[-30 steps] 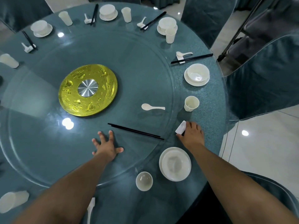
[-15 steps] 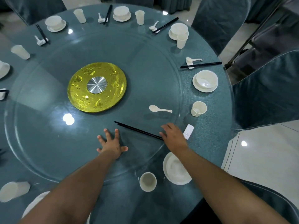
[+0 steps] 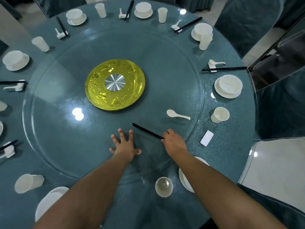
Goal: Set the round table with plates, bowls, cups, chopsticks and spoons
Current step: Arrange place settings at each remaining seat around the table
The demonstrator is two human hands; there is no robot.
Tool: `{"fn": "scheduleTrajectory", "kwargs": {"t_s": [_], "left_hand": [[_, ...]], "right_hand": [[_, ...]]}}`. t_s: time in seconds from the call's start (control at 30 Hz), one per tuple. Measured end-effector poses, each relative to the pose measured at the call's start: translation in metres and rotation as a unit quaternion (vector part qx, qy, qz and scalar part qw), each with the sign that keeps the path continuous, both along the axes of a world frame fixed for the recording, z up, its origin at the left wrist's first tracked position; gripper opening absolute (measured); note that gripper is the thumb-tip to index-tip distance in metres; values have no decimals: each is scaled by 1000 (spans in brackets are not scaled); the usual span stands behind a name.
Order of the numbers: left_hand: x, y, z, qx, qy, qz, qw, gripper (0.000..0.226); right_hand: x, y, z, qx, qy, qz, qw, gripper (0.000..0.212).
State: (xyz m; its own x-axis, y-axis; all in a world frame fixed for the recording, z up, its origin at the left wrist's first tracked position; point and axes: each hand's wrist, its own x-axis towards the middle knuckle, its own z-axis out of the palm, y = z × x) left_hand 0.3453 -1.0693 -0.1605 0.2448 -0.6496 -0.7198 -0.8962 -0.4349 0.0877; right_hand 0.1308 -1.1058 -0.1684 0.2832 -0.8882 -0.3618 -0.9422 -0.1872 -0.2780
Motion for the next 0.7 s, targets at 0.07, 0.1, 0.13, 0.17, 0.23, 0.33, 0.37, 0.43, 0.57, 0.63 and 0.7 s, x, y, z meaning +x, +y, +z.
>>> {"fn": "scheduleTrajectory", "kwargs": {"t_s": [0.07, 0.1, 0.13, 0.17, 0.23, 0.33, 0.37, 0.43, 0.57, 0.63, 0.7], "left_hand": [[4, 1, -2, 3, 3, 0, 1000, 109], [5, 1, -2, 4, 4, 0, 1000, 109], [6, 1, -2, 5, 5, -1, 1000, 110], [7, 1, -2, 6, 7, -2, 1000, 110], [8, 2, -2, 7, 13, -3, 1000, 110], [9, 1, 1, 8, 18, -1, 1000, 110], [10, 1, 2, 8, 19, 0, 1000, 110], [9, 0, 4, 13, 20, 2, 1000, 109], [7, 2, 9, 23, 20, 0, 1000, 108], [7, 2, 13, 26, 21, 1, 999, 107], [7, 3, 18, 32, 20, 2, 999, 107]], "right_hand": [[3, 0, 2, 10, 6, -6, 1000, 24], [5, 0, 2, 18, 6, -10, 1000, 23], [7, -1, 4, 25, 7, -13, 1000, 22], [9, -1, 5, 31, 8, -15, 999, 21], [11, 0, 6, 36, 6, -13, 999, 21], [13, 0, 7, 29, 18, -1, 999, 21], [14, 0, 7, 27, 23, -2, 999, 20], [13, 1, 7, 27, 34, -10, 999, 20], [12, 5, 7, 46, 48, -17, 998, 23], [9, 7, 10, 47, 49, -20, 997, 23], [5, 8, 12, 32, 55, -13, 998, 24]]}}
